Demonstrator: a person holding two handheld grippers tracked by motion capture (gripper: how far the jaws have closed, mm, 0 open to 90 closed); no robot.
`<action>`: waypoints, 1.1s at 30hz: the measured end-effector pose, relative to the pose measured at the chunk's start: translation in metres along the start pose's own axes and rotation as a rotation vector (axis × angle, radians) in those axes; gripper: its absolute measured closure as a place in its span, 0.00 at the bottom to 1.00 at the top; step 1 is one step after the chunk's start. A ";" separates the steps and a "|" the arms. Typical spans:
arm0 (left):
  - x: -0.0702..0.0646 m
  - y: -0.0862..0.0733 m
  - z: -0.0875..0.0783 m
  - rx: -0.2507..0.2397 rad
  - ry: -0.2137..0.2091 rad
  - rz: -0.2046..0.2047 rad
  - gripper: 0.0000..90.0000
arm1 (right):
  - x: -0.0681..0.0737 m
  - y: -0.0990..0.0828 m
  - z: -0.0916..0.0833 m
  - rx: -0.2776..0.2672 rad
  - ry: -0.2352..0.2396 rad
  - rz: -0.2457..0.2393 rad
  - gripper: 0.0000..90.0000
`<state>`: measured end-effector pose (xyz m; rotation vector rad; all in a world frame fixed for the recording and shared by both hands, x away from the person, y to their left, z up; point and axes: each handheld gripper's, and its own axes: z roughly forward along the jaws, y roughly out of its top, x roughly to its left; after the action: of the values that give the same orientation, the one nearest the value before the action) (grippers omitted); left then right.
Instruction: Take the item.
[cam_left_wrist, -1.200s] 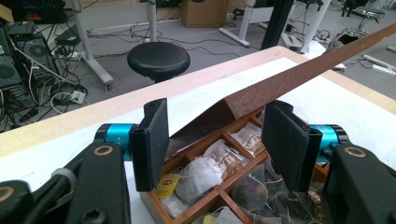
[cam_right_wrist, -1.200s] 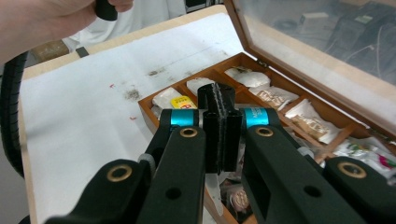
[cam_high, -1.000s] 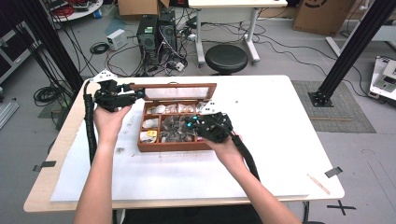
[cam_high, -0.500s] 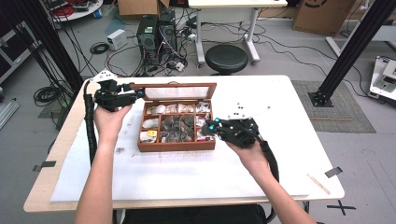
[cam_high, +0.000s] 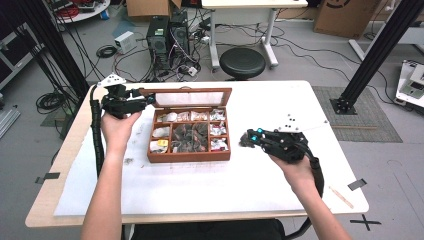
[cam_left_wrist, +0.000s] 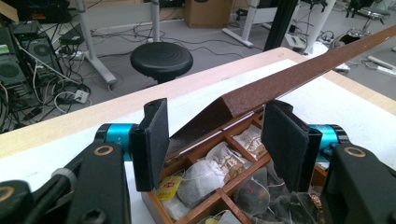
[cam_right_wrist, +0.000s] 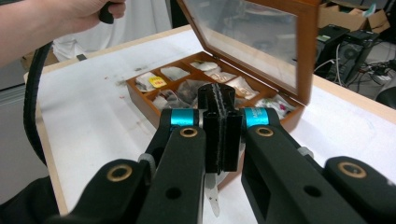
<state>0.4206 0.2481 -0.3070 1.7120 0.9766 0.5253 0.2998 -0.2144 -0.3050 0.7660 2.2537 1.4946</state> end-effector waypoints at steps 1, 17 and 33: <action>0.000 0.000 0.000 0.000 0.000 0.000 0.47 | -0.002 -0.002 -0.003 -0.002 -0.004 0.003 1.00; 0.000 0.000 0.000 -0.003 0.002 -0.004 0.46 | -0.026 -0.044 -0.043 0.005 -0.055 0.057 1.00; 0.000 -0.002 0.000 -0.008 -0.002 -0.007 0.46 | -0.031 -0.068 -0.041 0.040 -0.058 0.071 1.00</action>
<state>0.4202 0.2487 -0.3087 1.7011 0.9779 0.5218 0.2856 -0.2839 -0.3521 0.8979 2.2415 1.4439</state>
